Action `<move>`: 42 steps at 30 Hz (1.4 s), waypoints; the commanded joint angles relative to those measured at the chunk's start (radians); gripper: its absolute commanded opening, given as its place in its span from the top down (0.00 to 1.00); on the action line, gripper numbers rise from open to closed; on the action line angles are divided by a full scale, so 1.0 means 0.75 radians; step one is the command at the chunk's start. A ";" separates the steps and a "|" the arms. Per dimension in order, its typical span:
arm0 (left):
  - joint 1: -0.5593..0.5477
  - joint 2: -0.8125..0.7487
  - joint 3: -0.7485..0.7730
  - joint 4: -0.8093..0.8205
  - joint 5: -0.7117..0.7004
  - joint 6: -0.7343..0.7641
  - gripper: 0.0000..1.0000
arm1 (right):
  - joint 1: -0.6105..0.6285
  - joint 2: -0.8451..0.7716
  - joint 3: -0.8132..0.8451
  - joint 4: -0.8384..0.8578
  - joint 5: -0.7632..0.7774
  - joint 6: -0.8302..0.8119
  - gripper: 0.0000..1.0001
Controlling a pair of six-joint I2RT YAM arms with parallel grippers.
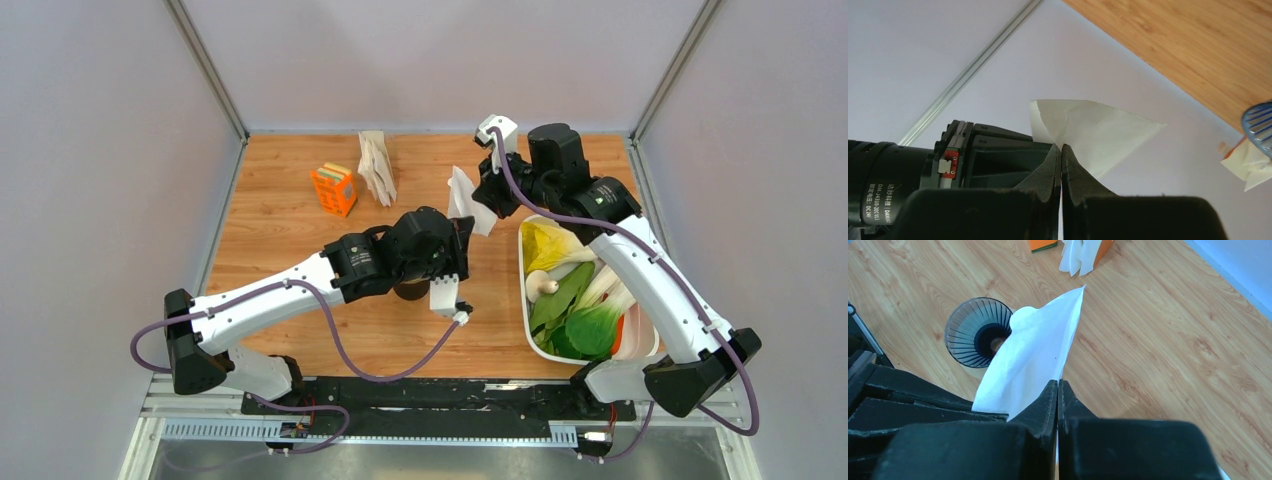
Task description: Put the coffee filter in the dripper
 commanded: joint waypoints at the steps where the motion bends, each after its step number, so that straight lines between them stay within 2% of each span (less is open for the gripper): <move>1: -0.009 0.008 -0.079 0.324 -0.020 0.476 0.90 | -0.013 -0.024 0.039 0.039 0.041 0.037 1.00; 2: -0.009 0.006 -0.090 0.405 -0.019 0.428 0.84 | -0.032 -0.030 0.046 0.052 0.051 0.048 1.00; 3: -0.010 0.005 -0.108 0.433 -0.014 0.406 0.72 | -0.053 -0.039 0.049 0.072 0.060 0.062 1.00; 4: -0.010 -0.004 -0.116 0.472 -0.011 0.365 0.66 | -0.072 -0.052 0.047 0.099 0.066 0.080 1.00; 5: -0.009 -0.010 -0.134 0.488 -0.004 0.325 0.52 | -0.097 -0.073 0.039 0.134 0.067 0.098 1.00; 7: -0.010 -0.032 -0.160 0.520 0.013 0.269 0.35 | -0.149 -0.106 0.015 0.209 0.068 0.146 1.00; 12: -0.016 -0.096 -0.196 0.553 0.068 0.047 0.30 | -0.306 -0.181 -0.053 0.384 0.001 0.337 1.00; 14: -0.022 -0.122 -0.212 0.584 0.106 -0.086 0.29 | -0.365 -0.217 -0.087 0.469 -0.027 0.410 1.00; 16: -0.037 -0.125 -0.193 0.632 0.100 -0.328 0.29 | -0.407 -0.257 -0.126 0.548 -0.033 0.470 1.00; 17: -0.046 -0.103 -0.123 0.639 0.062 -0.582 0.29 | -0.417 -0.281 -0.145 0.579 -0.027 0.493 1.00; 18: -0.047 -0.080 -0.062 0.620 0.031 -0.740 0.29 | -0.424 -0.299 -0.165 0.612 -0.018 0.511 1.00; 19: -0.042 -0.018 0.091 0.557 -0.053 -1.070 0.29 | -0.429 -0.323 -0.189 0.643 -0.012 0.529 1.00; 20: -0.031 0.021 0.313 0.498 -0.092 -1.264 0.31 | -0.430 -0.345 -0.219 0.671 -0.012 0.549 1.00; 21: 0.018 0.112 0.431 0.313 -0.109 -1.650 0.31 | -0.430 -0.368 -0.248 0.700 -0.020 0.578 1.00; 22: 0.056 0.153 0.667 0.220 -0.088 -1.838 0.32 | -0.432 -0.387 -0.276 0.725 -0.034 0.610 1.00; 23: 0.138 0.223 0.763 0.090 0.002 -2.180 0.33 | -0.432 -0.403 -0.302 0.750 -0.048 0.665 1.00; 24: 0.179 0.246 0.873 0.056 0.048 -2.320 0.33 | -0.431 -0.414 -0.328 0.774 -0.065 0.712 1.00; 25: 0.240 0.260 0.891 0.048 0.110 -2.547 0.33 | -0.432 -0.423 -0.349 0.792 -0.085 0.749 1.00; 26: 0.267 0.254 0.868 0.068 0.137 -2.677 0.33 | -0.431 -0.428 -0.365 0.804 -0.091 0.793 1.00; 31: 0.272 0.113 0.574 0.403 0.199 -2.828 0.32 | -0.431 -0.438 -0.434 0.842 -0.035 0.941 1.00; 38: 0.249 0.141 0.486 0.478 0.268 -2.825 0.32 | -0.429 -0.419 -0.533 0.926 -0.102 1.089 1.00; 42: 0.260 0.132 0.426 0.498 0.237 -2.818 0.32 | -0.430 -0.407 -0.550 0.936 -0.101 1.074 1.00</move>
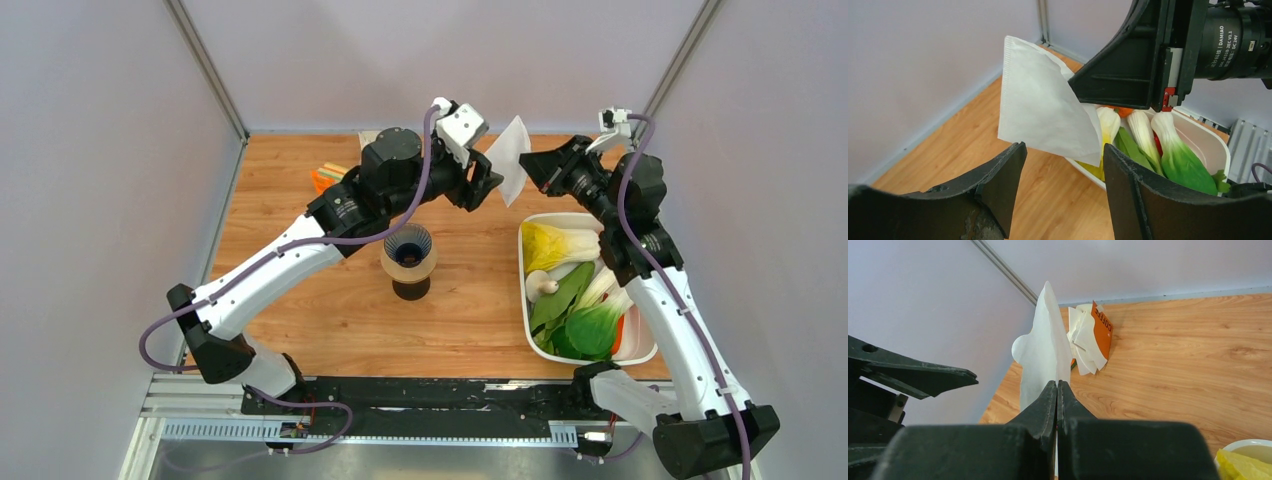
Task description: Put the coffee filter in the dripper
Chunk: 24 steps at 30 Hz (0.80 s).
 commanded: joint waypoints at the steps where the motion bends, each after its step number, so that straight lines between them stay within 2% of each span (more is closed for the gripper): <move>1: 0.037 -0.028 -0.046 0.098 0.042 -0.090 0.32 | -0.001 0.001 -0.005 0.094 -0.005 0.033 1.00; 5: 0.105 -0.077 -0.087 0.090 0.123 -0.112 0.32 | -0.004 -0.036 -0.008 0.069 0.047 -0.055 1.00; 12: 0.139 -0.143 -0.154 0.088 0.113 -0.090 0.31 | -0.004 -0.035 -0.052 0.074 0.083 -0.058 1.00; 16: 0.140 -0.108 -0.157 0.093 0.100 -0.099 0.32 | -0.002 0.015 -0.054 0.105 0.069 -0.004 1.00; 24: 0.105 0.040 -0.023 0.028 0.042 -0.133 0.32 | 0.024 0.090 -0.049 0.116 0.128 0.042 1.00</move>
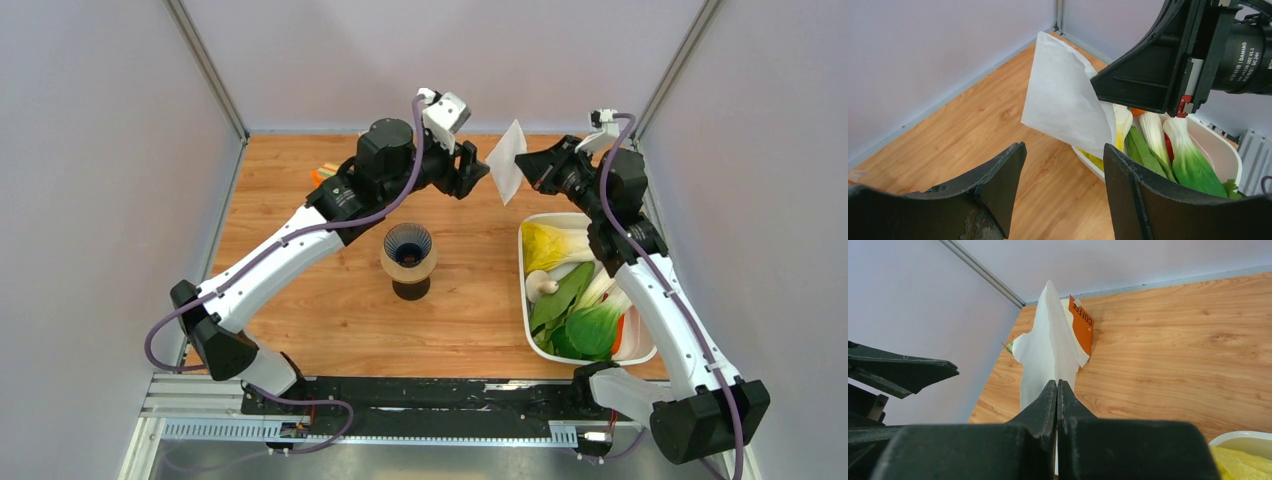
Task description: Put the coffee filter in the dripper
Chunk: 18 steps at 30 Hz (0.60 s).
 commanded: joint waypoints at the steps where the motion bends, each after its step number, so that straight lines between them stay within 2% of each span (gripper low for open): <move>1: -0.039 0.048 0.066 0.003 -0.048 -0.019 0.32 | 0.025 -0.001 -0.003 0.061 0.063 0.040 1.00; 6: -0.115 0.102 0.096 0.011 -0.142 0.025 0.32 | 0.042 0.006 -0.018 0.066 0.073 0.052 1.00; 15: -0.143 0.214 0.179 -0.019 -0.224 0.027 0.34 | 0.077 0.013 -0.002 0.067 0.144 0.026 1.00; 18: -0.149 0.244 0.192 -0.022 -0.325 0.049 0.36 | 0.085 0.010 -0.004 0.065 0.151 0.035 1.00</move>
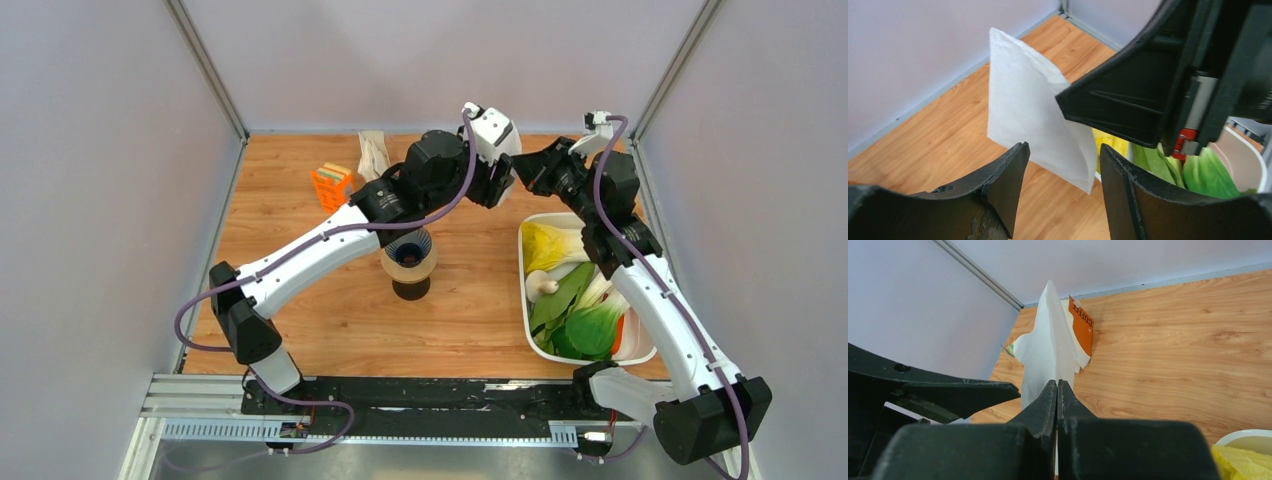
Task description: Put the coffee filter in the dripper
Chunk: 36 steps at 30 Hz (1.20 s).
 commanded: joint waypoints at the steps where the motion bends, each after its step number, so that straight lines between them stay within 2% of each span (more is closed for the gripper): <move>1: -0.010 0.032 0.079 -0.008 -0.153 0.048 0.38 | 0.014 -0.003 0.009 0.057 0.044 0.023 1.00; 9: -0.039 0.106 0.123 -0.032 -0.379 0.133 0.47 | 0.047 0.015 0.013 0.018 0.121 0.036 1.00; 14: -0.042 0.113 0.129 -0.021 -0.359 0.131 0.47 | 0.059 0.032 0.020 0.008 0.146 0.061 1.00; 22: -0.043 0.087 0.134 0.019 -0.253 0.001 0.45 | 0.063 0.038 0.011 0.009 0.172 0.075 1.00; 36: -0.042 0.167 0.182 -0.026 -0.416 0.067 0.44 | 0.061 0.011 -0.013 0.025 0.124 0.136 1.00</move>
